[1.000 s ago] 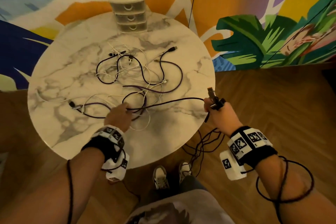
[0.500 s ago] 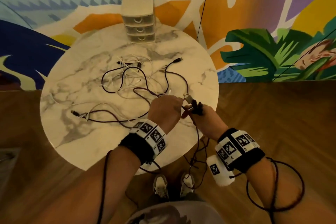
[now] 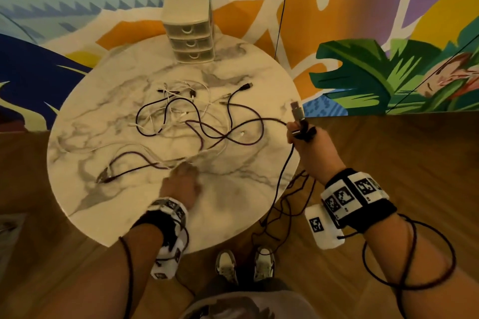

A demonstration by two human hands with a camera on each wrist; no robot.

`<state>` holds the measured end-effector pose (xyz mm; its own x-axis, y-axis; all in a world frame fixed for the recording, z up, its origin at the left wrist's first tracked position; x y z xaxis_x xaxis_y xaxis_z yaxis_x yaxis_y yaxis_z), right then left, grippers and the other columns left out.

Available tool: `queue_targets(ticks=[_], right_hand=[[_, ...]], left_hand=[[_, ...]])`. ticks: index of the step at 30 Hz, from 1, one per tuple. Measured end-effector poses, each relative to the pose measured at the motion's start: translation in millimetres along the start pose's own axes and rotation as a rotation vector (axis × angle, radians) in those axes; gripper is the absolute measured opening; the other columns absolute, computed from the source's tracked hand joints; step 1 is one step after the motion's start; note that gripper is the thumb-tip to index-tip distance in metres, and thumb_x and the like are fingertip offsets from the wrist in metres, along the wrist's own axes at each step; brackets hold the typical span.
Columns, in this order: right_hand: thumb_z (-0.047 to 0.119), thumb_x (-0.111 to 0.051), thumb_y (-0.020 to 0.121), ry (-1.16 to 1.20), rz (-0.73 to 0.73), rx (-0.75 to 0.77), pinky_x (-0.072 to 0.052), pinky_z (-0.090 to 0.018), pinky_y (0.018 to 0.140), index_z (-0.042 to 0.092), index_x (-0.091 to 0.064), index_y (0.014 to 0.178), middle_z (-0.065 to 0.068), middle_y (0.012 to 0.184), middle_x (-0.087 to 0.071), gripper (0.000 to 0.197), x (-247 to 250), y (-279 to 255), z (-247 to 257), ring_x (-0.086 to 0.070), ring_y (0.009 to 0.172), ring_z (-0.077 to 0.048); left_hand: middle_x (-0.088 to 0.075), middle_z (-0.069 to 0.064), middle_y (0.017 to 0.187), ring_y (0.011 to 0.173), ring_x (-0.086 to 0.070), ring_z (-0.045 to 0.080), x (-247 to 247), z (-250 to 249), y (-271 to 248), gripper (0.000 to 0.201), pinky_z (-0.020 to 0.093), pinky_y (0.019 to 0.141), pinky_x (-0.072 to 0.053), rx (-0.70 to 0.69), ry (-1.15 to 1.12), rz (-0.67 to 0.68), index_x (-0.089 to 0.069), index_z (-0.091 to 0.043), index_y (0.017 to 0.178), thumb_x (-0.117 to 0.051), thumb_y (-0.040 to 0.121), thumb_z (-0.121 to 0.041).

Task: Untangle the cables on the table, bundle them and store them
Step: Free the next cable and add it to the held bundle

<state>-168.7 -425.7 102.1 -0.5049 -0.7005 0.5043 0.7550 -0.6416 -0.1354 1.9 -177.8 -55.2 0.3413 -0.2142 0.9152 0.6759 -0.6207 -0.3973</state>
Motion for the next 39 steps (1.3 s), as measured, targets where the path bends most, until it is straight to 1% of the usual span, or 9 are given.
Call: queue_targets(ticks=[3,7,10,12,17,21,26,32,39], right_hand=[[0.008,-0.049,0.093,0.034,-0.047,-0.016,-0.036,-0.003,0.052,0.037,-0.048,0.071,0.015,0.068,-0.05,0.037,14,3,-2,-0.046,0.06,0.003],[0.012,-0.046,0.096,-0.051,0.131,-0.081,-0.041,-0.032,0.077,0.023,-0.05,0.06,0.002,0.086,-0.061,0.038,-9,0,-14,-0.057,0.094,-0.022],[0.01,-0.048,0.095,-0.051,0.238,-0.051,-0.042,-0.042,0.082,0.027,-0.05,0.056,-0.001,0.082,-0.063,0.043,-27,-7,-8,-0.06,0.089,-0.025],[0.011,-0.049,0.095,-0.055,0.314,0.016,-0.042,-0.038,0.079,0.033,-0.051,0.058,0.008,0.071,-0.058,0.044,-36,-13,-1,-0.057,0.075,-0.017],[0.006,-0.049,0.096,0.067,0.243,-0.006,-0.045,-0.023,0.079,0.025,-0.056,0.076,0.0,0.084,-0.061,0.029,-22,-17,0,-0.059,0.077,-0.002],[0.007,-0.045,0.096,-0.037,0.041,-0.132,-0.036,-0.017,0.063,0.021,-0.057,0.076,0.012,0.075,-0.054,0.027,13,-9,-36,-0.053,0.065,0.006],[0.029,-0.045,0.097,-0.173,-0.14,-0.099,-0.049,-0.036,0.069,0.022,-0.061,0.114,-0.009,0.099,-0.068,0.025,18,-3,-31,-0.062,0.088,-0.029],[0.025,-0.045,0.093,-0.153,0.211,-0.02,-0.047,-0.038,0.078,0.026,-0.066,0.101,-0.006,0.091,-0.064,0.023,-52,-2,10,-0.058,0.085,-0.027],[0.012,-0.048,0.092,-0.249,0.201,0.061,-0.049,-0.046,0.085,0.017,-0.065,0.102,-0.014,0.101,-0.068,0.021,-53,1,9,-0.061,0.095,-0.033]], left_hand=[[-0.043,0.005,0.139,0.128,-0.038,0.027,26,22,8,0.043,0.041,0.095,-0.042,0.114,0.014,-0.009,-0.052,-0.022,0.128,-0.049,0.088,-0.039],[-0.061,0.005,0.099,0.092,-0.057,0.026,65,-18,-6,0.031,0.036,0.073,-0.049,-0.007,0.001,-0.246,-0.06,-0.017,0.097,-0.039,0.088,-0.038],[-0.056,-0.005,0.079,0.068,-0.054,0.015,104,-71,-7,0.028,0.029,0.057,-0.041,-0.123,-0.415,-0.398,-0.049,-0.021,0.112,-0.054,0.089,-0.035],[-0.058,-0.002,0.069,0.061,-0.056,0.015,120,-106,2,0.041,0.031,0.055,-0.044,-0.221,-0.624,-0.273,-0.045,-0.024,0.124,-0.058,0.087,-0.032],[-0.058,0.006,0.065,0.057,-0.054,0.023,81,-87,31,0.012,0.028,0.054,-0.045,0.011,-0.88,0.025,-0.062,-0.011,0.089,-0.052,0.092,-0.018],[-0.067,0.014,0.088,0.081,-0.063,0.033,116,-26,41,0.024,0.038,0.072,-0.051,0.112,-0.654,-0.331,-0.063,-0.01,0.095,-0.047,0.095,-0.028],[-0.066,0.007,0.096,0.089,-0.061,0.031,158,-84,5,0.029,0.035,0.067,-0.045,-0.122,-0.151,-0.436,-0.061,-0.018,0.098,-0.038,0.098,-0.035],[-0.063,0.004,0.097,0.089,-0.061,0.027,141,-118,-8,0.023,0.031,0.058,-0.035,-0.26,0.107,-0.356,-0.056,-0.016,0.103,-0.037,0.098,-0.026],[-0.065,0.004,0.099,0.091,-0.061,0.029,124,-90,0,0.026,0.032,0.065,-0.039,-0.116,-0.117,-0.292,-0.058,-0.018,0.104,-0.037,0.098,-0.033]])
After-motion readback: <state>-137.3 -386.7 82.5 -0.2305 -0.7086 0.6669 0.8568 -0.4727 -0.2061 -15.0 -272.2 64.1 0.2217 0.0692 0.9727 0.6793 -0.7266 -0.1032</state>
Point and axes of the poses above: each hand's wrist, its own y-axis towards the middle knuckle, its own x-axis out of the back of the hand, z = x × y, the point moved 5 cm from there along y, towards the middle knuckle
